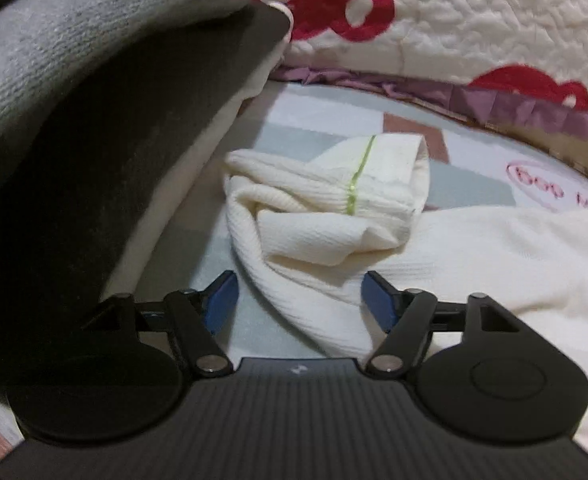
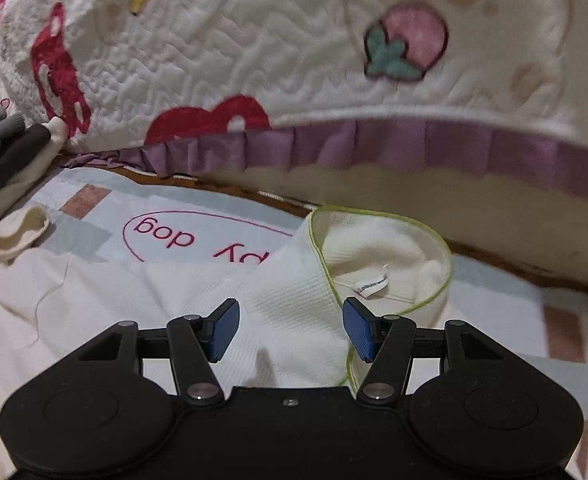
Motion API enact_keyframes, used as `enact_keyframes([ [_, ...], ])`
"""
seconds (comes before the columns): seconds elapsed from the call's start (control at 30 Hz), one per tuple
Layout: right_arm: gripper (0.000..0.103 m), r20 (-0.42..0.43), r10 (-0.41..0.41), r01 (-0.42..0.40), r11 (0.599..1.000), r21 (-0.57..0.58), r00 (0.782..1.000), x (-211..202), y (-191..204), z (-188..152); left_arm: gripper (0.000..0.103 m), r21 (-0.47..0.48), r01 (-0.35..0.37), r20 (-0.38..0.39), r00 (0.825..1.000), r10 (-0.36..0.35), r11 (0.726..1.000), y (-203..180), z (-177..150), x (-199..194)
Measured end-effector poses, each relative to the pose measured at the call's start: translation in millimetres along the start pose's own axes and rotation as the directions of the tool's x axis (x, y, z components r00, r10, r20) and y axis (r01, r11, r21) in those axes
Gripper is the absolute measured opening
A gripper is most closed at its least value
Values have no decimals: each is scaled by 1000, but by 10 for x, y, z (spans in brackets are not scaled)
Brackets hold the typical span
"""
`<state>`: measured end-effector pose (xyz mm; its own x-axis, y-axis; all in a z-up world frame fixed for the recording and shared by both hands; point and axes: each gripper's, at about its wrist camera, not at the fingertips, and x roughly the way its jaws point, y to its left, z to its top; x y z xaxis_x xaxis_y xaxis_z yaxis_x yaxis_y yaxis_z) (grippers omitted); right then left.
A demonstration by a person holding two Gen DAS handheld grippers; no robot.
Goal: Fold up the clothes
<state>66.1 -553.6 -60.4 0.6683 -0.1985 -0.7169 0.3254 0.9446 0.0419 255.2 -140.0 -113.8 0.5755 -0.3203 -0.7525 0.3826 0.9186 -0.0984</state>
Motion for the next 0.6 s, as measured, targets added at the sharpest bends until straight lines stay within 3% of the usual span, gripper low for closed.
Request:
enact_keyframes([
  [0.13,63,-71,0,3,999,45,997,368,-85,118,90,-98,57,56,997,-51,994,28,10,44],
  [0.23,61,-118,55,-34,986,165,992,632,-242,180,90,-78,78,95,993,-71,994,29,-19,74],
  [0.27,46,-108,58,-38,983,179,992,635,-252,208,89,-53,79,104,992,-73,995,16,-26,78],
  [0.3,12,-93,53,-35,982,184,994,621,-252,240,87,-14,76,112,991,-74,997,-9,-28,75],
  [0.33,2,-79,49,-33,981,189,996,606,-252,272,74,26,72,119,990,-74,997,-35,-31,73],
  [0.37,3,-64,44,-31,981,194,997,592,-252,303,55,65,68,127,989,-75,996,-60,-34,70],
  [0.4,3,-49,39,-29,980,199,998,577,-252,335,48,104,63,134,988,-77,993,-86,-36,67],
  [0.43,3,-34,34,-27,979,204,999,563,-252,367,26,144,58,142,987,-78,988,-111,-39,64],
  [0.47,3,-20,30,-25,978,209,999,548,-252,398,16,153,65,145,985,-88,986,-113,-24,58],
  [0.6,3,33,10,-18,972,236,999,512,-288,538,11,59,73,215,973,-84,996,17,137,-71],
])
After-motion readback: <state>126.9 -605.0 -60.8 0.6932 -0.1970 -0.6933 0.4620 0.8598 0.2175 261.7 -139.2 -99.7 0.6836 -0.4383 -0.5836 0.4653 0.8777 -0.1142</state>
